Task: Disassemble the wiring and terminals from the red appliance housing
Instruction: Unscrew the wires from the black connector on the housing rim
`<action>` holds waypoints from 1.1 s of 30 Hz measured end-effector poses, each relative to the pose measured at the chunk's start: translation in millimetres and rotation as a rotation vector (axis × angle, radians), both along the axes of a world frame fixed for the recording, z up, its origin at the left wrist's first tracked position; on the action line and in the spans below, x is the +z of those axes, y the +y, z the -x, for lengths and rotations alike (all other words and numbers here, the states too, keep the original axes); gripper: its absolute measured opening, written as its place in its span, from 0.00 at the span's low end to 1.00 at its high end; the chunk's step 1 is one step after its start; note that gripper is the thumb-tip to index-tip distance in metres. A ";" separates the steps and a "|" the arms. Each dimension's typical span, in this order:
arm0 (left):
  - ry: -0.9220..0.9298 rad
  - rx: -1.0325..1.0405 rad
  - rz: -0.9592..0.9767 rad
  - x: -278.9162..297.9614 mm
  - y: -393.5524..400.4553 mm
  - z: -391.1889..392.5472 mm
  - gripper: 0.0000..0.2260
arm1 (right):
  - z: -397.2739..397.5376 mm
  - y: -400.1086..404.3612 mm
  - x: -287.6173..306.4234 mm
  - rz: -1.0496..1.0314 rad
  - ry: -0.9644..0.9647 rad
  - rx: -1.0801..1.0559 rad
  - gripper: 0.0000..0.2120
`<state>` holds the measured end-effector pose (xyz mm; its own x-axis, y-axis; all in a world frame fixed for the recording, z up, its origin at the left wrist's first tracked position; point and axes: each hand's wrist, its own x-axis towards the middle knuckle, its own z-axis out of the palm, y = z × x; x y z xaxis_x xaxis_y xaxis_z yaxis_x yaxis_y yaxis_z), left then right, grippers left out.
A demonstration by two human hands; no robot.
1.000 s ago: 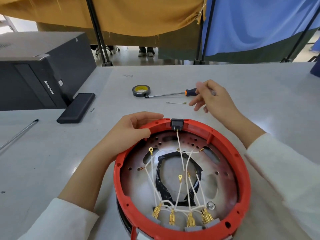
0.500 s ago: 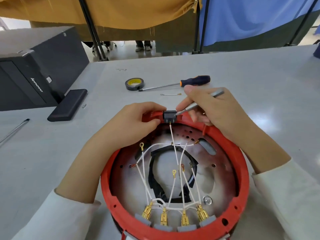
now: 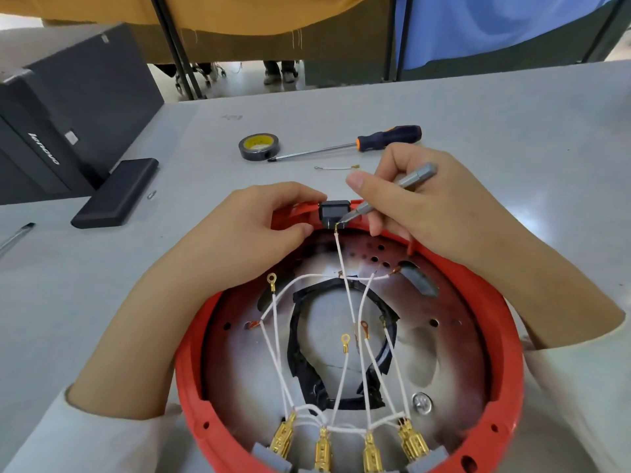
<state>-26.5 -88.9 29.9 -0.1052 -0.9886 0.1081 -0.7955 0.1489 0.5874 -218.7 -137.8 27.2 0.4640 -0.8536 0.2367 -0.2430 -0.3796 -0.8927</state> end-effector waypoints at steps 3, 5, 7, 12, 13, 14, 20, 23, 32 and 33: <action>0.001 -0.005 0.004 0.1 -0.4 0.1 0.14 | 0.2 1.2 0.1 0.040 0.042 -0.009 0.14; 0.001 -0.008 0.004 0.0 -0.7 0.0 0.14 | -0.4 3.2 0.6 0.079 0.073 -0.023 0.14; 0.002 -0.007 0.002 -0.1 -0.9 -0.1 0.15 | -1.2 5.2 1.2 0.117 0.100 -0.039 0.14; -0.006 -0.001 -0.003 0.2 -0.8 -0.9 0.15 | -2.4 6.8 1.2 0.182 0.170 -0.061 0.16; -0.009 0.000 -0.004 0.3 -0.8 -1.1 0.14 | -2.6 6.6 1.5 0.181 0.170 -0.055 0.16; -0.010 0.001 -0.006 0.1 -0.9 -1.2 0.14 | -3.5 6.4 1.6 0.169 0.162 -0.043 0.17; 0.034 0.003 -0.017 0.1 0.0 -1.0 0.14 | -9.8 -4.3 10.8 -0.017 0.030 0.041 0.18; 0.047 -0.002 -0.016 0.1 0.4 -1.4 0.14 | -14.8 -11.4 16.1 -0.043 0.077 0.037 0.18; 0.038 0.001 -0.013 -1.5 -0.2 -2.9 0.14 | -17.3 -10.9 7.7 -0.026 0.002 -0.027 0.18; 0.035 0.002 -0.013 -1.8 -0.4 -3.0 0.14 | -16.7 -10.4 7.7 -0.038 -0.017 -0.023 0.18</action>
<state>-23.4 -89.4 28.2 -0.0996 -0.9901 0.0993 -0.7745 0.1398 0.6169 -202.0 -148.2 34.9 0.4403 -0.8724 0.2122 -0.2356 -0.3403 -0.9103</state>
